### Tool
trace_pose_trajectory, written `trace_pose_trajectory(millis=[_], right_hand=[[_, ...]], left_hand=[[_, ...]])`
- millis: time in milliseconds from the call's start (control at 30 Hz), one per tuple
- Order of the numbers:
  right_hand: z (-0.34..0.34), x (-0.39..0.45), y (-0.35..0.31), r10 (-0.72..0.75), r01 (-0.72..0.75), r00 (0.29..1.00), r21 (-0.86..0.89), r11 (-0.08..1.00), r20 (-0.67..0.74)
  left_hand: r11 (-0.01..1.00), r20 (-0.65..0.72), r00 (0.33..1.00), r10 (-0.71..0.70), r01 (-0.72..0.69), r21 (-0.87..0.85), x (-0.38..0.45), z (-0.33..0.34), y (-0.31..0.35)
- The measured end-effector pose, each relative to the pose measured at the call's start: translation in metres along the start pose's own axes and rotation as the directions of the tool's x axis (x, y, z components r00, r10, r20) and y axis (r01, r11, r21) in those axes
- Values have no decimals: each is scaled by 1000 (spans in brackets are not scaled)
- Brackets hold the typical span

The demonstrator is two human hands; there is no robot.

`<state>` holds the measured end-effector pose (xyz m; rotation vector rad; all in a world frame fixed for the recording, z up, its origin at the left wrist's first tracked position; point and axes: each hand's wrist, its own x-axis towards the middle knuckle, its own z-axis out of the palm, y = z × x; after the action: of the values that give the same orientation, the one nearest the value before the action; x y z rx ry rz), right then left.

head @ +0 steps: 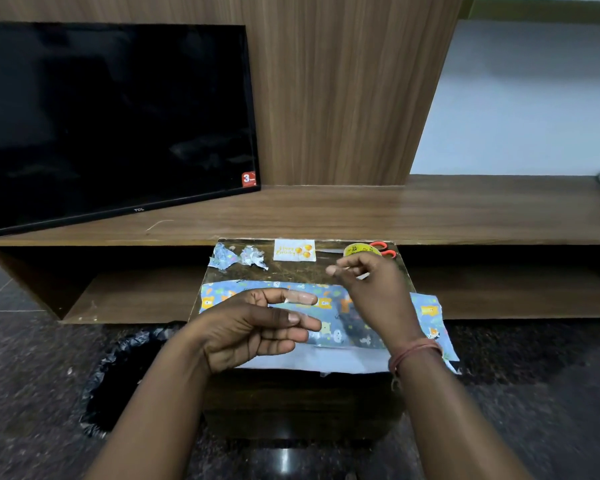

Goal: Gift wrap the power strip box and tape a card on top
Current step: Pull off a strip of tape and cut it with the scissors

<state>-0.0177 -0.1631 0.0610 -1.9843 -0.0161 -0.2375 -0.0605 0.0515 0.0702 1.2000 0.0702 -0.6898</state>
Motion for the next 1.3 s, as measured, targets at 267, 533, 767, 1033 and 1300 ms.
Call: trace_pose_trajectory(millis=[267,533,767,1033,1300], right_hand=[[-35,127,88,133,-191,975,-369,909,-177],[-38,196,134,95,217,928,-730,648,360],[-38,204,127,109,276,913,-792,545,393],[-54,184,87,94,-22,993,-694,719,66],[-6,42,11,141,-341,841,309,888,522]], left_hand=[[980,-83,996,-30,13,-197,43,-6,-8],[973,-107,993,-52,26,-231,68,-15,-7],[981,-126,991,-36,10,-196,66,-8,-9],[991,-110,994,-1,-14,-136,59,-4,-9],[996,-127,990,57,-66,-65,32,-33,17]])
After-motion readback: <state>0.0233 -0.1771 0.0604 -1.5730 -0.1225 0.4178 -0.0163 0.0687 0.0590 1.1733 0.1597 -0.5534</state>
